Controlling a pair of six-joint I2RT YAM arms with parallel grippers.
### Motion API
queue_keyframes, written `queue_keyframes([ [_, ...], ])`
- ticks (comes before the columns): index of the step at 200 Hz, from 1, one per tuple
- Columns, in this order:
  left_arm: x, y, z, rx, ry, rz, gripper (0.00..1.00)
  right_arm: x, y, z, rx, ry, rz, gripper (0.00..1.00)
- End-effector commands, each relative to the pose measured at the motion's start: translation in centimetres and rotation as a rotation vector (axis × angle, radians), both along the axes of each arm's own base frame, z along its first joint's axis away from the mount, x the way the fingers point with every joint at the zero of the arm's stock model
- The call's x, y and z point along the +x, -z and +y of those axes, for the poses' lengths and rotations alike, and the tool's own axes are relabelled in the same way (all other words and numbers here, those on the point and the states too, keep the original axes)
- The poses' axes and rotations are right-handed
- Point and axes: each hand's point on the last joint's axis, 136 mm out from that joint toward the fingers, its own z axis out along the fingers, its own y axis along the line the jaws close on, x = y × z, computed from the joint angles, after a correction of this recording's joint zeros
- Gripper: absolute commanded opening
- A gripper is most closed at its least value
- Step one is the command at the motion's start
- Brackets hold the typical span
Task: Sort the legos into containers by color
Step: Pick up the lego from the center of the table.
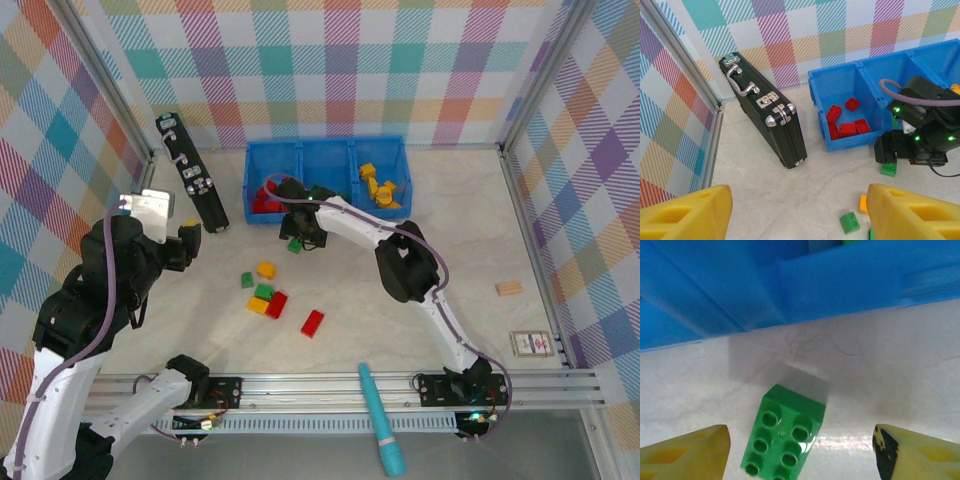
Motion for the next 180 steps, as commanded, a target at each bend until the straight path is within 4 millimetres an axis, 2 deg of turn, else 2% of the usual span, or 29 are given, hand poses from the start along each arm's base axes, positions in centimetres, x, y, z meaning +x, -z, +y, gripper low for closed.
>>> queue_keyframes([
  [1,-0.3,0.1,0.4,0.029,-0.008,-0.001,0.71,-0.1,0.2,0.6,-0.029,-0.002,-0.002,0.74],
  [25,-0.3,0.0,0.3,0.027,-0.005,-0.002,0.71,-0.1,0.9,0.4,-0.07,-0.02,0.005,0.73],
  [42,-0.3,0.0,0.3,0.024,-0.004,-0.003,0.71,-0.3,1.6,0.1,-0.11,-0.038,0.015,0.69],
  [63,-0.4,-0.2,0.3,0.021,-0.003,-0.006,0.72,-0.8,2.7,-0.5,-0.163,-0.056,0.036,0.69],
  [90,-0.5,-0.1,0.3,0.02,-0.003,-0.001,0.72,-1.5,3.9,-1.4,-0.218,-0.065,0.058,0.63],
  [111,-0.7,-0.1,0.5,0.02,-0.007,0.0,0.72,-2.0,4.7,-1.8,-0.239,-0.071,0.074,0.53],
  [144,-0.7,0.1,0.8,0.031,-0.019,0.006,0.72,-2.3,4.4,-2.3,-0.244,-0.089,0.073,0.39],
  [180,-0.2,0.6,0.4,0.034,-0.013,0.028,0.71,-3.6,3.2,-4.0,-0.268,-0.125,0.069,0.32],
])
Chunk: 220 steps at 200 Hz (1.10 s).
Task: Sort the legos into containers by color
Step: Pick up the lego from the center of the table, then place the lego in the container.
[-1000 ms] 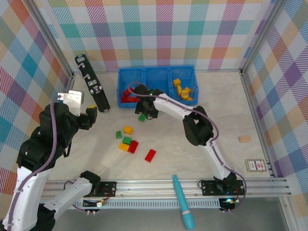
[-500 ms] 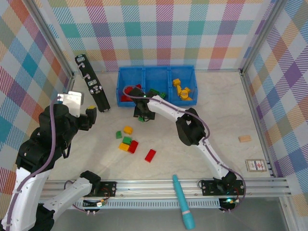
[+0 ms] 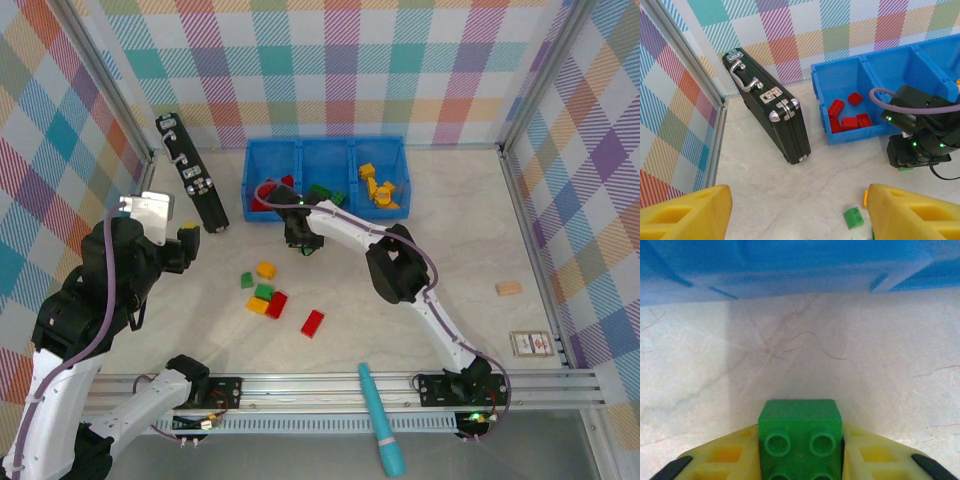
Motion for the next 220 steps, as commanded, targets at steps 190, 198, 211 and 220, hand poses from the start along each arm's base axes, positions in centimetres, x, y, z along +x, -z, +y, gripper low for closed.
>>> queue_keyframes([
  [190,-1.6,12.8,-5.1,-0.229,0.118,0.398,0.67,9.7,-17.1,-7.3,-0.11,-0.252,-0.371,0.26],
  [198,-1.7,12.9,-5.6,-0.24,0.127,0.406,0.67,10.8,-17.1,-7.3,-0.102,-0.253,-0.382,0.26],
  [211,-1.8,13.3,-6.4,-0.266,0.145,0.417,0.68,12.2,-16.5,-7.2,-0.097,-0.265,-0.391,0.26],
  [220,-1.9,13.9,-6.8,-0.283,0.149,0.442,0.68,13.0,-16.1,-7.1,-0.096,-0.274,-0.398,0.26],
])
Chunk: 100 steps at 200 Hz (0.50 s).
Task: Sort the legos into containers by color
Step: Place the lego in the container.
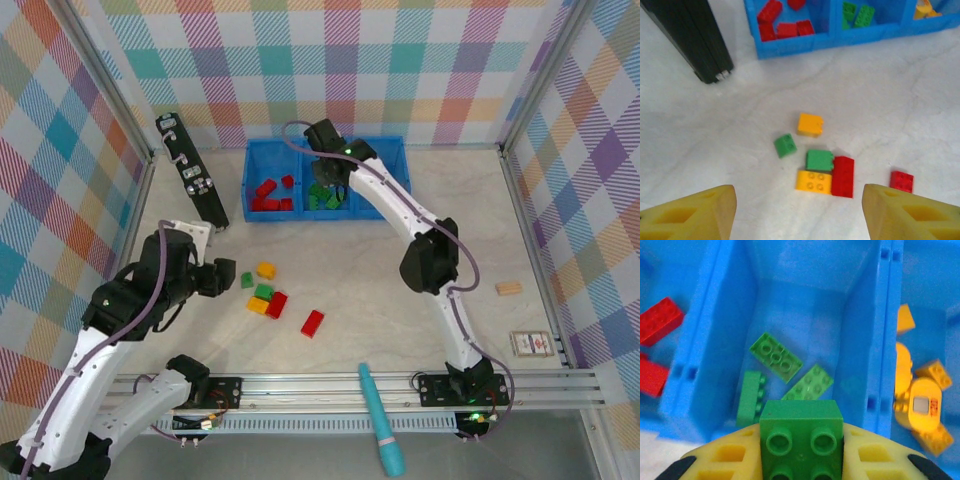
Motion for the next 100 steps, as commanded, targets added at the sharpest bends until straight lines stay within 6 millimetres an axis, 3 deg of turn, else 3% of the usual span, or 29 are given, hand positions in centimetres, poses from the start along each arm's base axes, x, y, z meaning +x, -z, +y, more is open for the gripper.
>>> queue_keyframes([
  [1,-0.7,1.2,-1.6,-0.086,0.015,0.07,0.68,1.7,0.3,0.5,-0.012,-0.069,-0.018,0.26],
  [47,-0.9,3.3,-5.7,-0.092,0.099,0.155,0.69,3.3,2.6,1.6,-0.041,-0.153,-0.041,0.27],
  [100,-1.5,7.7,-11.8,-0.006,0.195,0.235,0.7,3.7,5.2,2.1,-0.08,-0.206,-0.023,0.33],
])
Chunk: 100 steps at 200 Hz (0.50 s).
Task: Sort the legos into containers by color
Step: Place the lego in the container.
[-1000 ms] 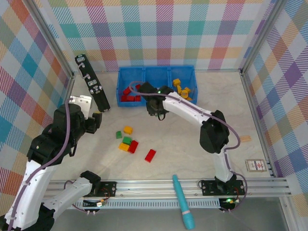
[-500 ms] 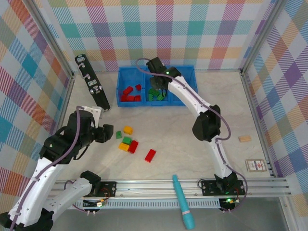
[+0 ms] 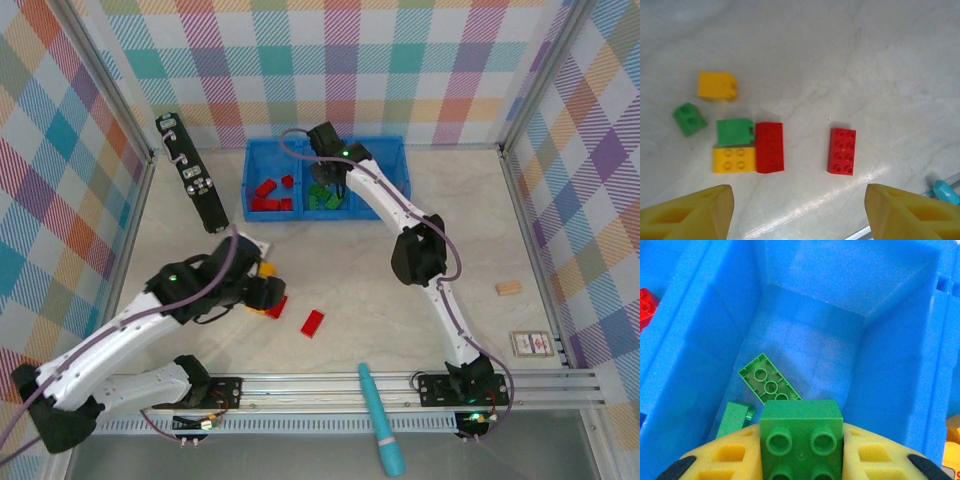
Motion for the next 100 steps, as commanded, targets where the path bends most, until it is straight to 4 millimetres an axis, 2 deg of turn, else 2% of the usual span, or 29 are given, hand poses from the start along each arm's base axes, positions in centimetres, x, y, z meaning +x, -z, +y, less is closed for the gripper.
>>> queue_keyframes([
  [1,0.1,1.0,-2.0,-0.003,-0.011,-0.001,0.7,0.4,1.2,1.0,-0.018,-0.061,-0.005,0.34],
  [55,-1.6,5.0,-6.7,0.117,0.095,0.044,0.71,0.3,2.3,1.5,-0.015,-0.119,0.013,0.43],
  [76,-2.4,6.9,-8.1,0.183,0.131,0.067,0.71,0.3,1.6,1.5,-0.008,-0.127,-0.005,0.47],
  [100,-2.8,8.8,-8.9,0.257,0.151,0.078,0.72,0.4,-0.3,1.4,-0.011,-0.138,-0.054,0.54],
])
